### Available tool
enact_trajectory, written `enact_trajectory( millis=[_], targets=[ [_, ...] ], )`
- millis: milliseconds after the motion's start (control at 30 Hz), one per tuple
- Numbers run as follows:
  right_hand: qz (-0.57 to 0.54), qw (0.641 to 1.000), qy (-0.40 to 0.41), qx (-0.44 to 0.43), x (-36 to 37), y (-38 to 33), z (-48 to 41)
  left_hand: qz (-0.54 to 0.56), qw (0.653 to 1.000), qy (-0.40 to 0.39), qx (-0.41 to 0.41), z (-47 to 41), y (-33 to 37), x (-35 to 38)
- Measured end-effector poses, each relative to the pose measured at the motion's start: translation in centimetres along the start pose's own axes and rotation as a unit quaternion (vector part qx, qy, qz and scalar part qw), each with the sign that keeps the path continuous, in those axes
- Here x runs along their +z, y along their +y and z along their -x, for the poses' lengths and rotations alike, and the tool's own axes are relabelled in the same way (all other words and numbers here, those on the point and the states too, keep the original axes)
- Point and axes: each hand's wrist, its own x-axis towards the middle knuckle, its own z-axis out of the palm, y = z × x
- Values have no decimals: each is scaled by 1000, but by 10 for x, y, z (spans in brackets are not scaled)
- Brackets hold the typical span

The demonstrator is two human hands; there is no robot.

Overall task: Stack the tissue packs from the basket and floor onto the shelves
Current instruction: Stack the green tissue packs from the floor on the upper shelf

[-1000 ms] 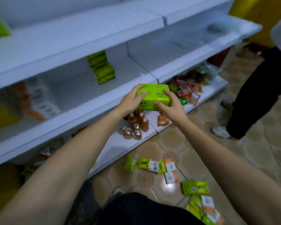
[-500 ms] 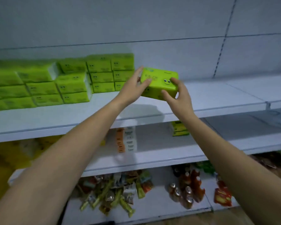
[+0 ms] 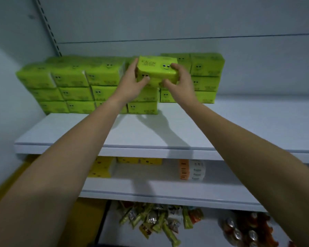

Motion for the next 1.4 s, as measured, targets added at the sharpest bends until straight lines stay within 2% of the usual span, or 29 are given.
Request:
enact_trajectory(
  millis=[100,200,333,433,667,833,967,1133,1233,1400],
  targets=[
    [-7,1000,-17,8,30,3,-15,-41,998,47,8,-11,-20,-10],
    [7,999,-39,2,46,11,-25,-138,986,87,35,-11,-34,-12],
    [65,997,-17,-40,57,14,-28,-299,933,159,121,-10,-50,-13],
    [95,994,2,-58,64,17,-28,-371,906,163,126,-15,-56,-14],
    [75,995,-27,-63,58,21,-21,-373,916,120,86,-21,-52,-15],
    [120,989,-63,-67,24,36,-1,-375,919,107,62,-10,-39,-3],
    [199,974,-89,-61,-17,53,19,-371,918,56,127,0,-12,33],
    [285,954,-87,-22,-93,78,61,-312,932,-65,172,23,37,110],
    [330,941,-66,-27,-153,100,101,-288,925,-140,203,47,67,170],
    [373,925,-21,64,-265,136,187,-242,911,-231,242,117,121,282]
  ],
)
